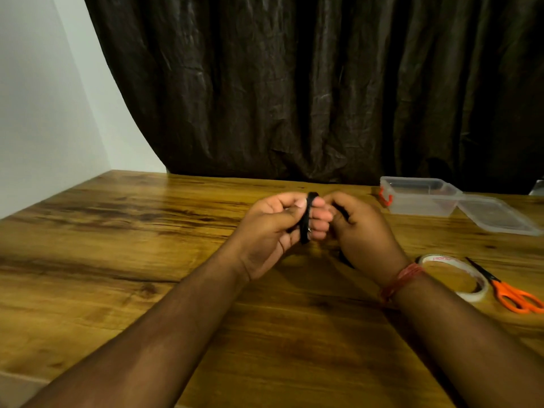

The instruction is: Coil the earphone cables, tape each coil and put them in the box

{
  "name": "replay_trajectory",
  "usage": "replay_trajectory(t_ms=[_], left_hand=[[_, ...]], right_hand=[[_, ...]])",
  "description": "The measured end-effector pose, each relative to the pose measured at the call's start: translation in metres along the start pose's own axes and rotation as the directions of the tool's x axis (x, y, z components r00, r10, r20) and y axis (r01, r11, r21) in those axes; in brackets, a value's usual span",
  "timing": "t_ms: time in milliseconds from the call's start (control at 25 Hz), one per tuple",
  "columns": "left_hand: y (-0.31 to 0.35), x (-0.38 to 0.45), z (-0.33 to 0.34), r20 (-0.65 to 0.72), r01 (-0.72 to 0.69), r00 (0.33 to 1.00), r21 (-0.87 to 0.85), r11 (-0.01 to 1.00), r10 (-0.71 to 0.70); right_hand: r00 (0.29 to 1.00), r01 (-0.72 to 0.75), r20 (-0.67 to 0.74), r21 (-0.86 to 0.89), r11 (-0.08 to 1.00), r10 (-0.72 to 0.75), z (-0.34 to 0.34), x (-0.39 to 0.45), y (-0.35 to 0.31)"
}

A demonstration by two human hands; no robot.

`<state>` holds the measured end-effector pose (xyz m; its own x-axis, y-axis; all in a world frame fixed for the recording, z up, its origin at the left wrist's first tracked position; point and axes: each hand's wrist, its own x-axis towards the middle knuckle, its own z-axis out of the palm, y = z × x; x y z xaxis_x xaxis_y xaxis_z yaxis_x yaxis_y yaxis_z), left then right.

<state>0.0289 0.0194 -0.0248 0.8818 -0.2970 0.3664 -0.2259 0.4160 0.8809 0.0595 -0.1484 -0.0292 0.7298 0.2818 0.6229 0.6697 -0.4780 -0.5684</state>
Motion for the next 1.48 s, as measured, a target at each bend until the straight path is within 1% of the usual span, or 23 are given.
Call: replay_trajectory(t_ms=[80,160,240,320,360,440,520,600,640,680,720,800,840,920,1000,1120,1200,1280,1360,1400,1480], left_hand=[[0.004,0.001,0.002,-0.073,-0.064,0.996,-0.092,0.994,0.058],[0.006,0.004,0.004,-0.154,-0.108,0.984,-0.131,0.985,0.088],[0.008,0.006,0.002,-0.226,-0.173,0.965,-0.161,0.972,0.134],[0.010,0.008,-0.004,-0.298,-0.234,0.937,-0.159,0.959,0.179],[0.009,0.010,-0.006,-0.335,-0.245,0.922,-0.110,0.963,0.196],[0.004,0.012,-0.008,-0.376,-0.211,0.901,0.054,0.976,0.215],[-0.003,0.012,-0.006,-0.357,-0.139,0.910,0.216,0.966,0.211],[-0.008,0.011,-0.007,-0.284,-0.064,0.938,0.426,0.902,0.200],[-0.009,0.010,-0.008,-0.250,-0.021,0.952,0.520,0.854,0.176],[-0.011,0.010,-0.008,-0.227,0.024,0.965,0.571,0.820,0.130],[-0.012,0.010,-0.007,-0.212,0.073,0.975,0.565,0.822,0.059],[-0.012,0.007,-0.003,-0.148,0.150,0.985,0.465,0.873,-0.091],[-0.011,0.006,-0.001,-0.108,0.171,0.984,0.401,0.900,-0.139],[-0.008,0.003,-0.001,-0.054,0.188,0.982,0.282,0.941,-0.180],[-0.004,0.002,-0.002,-0.038,0.176,0.984,0.194,0.965,-0.172],[-0.002,0.000,-0.004,-0.014,0.162,0.987,0.122,0.979,-0.161],[-0.001,0.000,-0.005,0.031,0.151,0.988,0.054,0.987,-0.153],[0.001,0.000,-0.006,0.087,0.139,0.987,-0.041,0.989,-0.135],[0.002,0.000,-0.005,0.103,0.112,0.990,-0.121,0.986,-0.099],[0.001,0.000,-0.004,0.085,0.086,0.994,-0.152,0.985,-0.074],[0.001,0.001,-0.003,0.012,0.024,1.000,-0.199,0.980,-0.022]], right_hand=[[0.989,-0.050,0.139,0.047,0.998,0.043,0.011,-0.007,-0.002],[0.976,-0.037,0.216,0.045,0.998,0.026,0.019,-0.011,-0.005],[0.961,0.008,0.276,0.000,1.000,-0.008,0.021,-0.013,-0.010],[0.936,0.105,0.347,-0.116,0.988,-0.059,0.021,-0.015,-0.015],[0.926,0.156,0.368,-0.170,0.973,-0.084,0.020,-0.016,-0.018],[0.926,0.218,0.352,-0.216,0.952,-0.132,0.015,-0.015,-0.023],[0.934,0.261,0.311,-0.257,0.931,-0.176,0.007,-0.012,-0.025],[0.944,0.268,0.266,-0.272,0.924,-0.195,0.000,-0.010,-0.025],[0.953,0.253,0.226,-0.242,0.937,-0.199,-0.005,-0.008,-0.023],[0.963,0.236,0.182,-0.205,0.950,-0.200,-0.010,-0.005,-0.022],[0.969,0.225,0.146,-0.185,0.957,-0.200,-0.014,-0.002,-0.021],[0.973,0.217,0.125,-0.182,0.959,-0.196,-0.020,0.003,-0.018],[0.975,0.202,0.126,-0.172,0.964,-0.182,-0.022,0.005,-0.017],[0.985,0.148,0.106,-0.124,0.981,-0.135,-0.023,0.007,-0.013],[0.994,0.086,0.073,-0.052,0.995,-0.082,-0.021,0.007,-0.010],[0.999,0.010,0.039,0.083,0.997,-0.013,-0.016,0.007,-0.007],[1.000,-0.013,0.013,0.159,0.987,0.011,-0.013,0.006,-0.005],[0.999,-0.039,0.012,0.201,0.979,0.037,-0.009,0.003,-0.003],[0.997,-0.063,0.056,0.203,0.977,0.053,-0.002,-0.001,-0.002],[0.995,-0.063,0.085,0.179,0.982,0.049,0.003,-0.003,-0.002],[0.993,0.018,0.118,0.059,0.998,-0.025,0.010,-0.008,-0.002]])
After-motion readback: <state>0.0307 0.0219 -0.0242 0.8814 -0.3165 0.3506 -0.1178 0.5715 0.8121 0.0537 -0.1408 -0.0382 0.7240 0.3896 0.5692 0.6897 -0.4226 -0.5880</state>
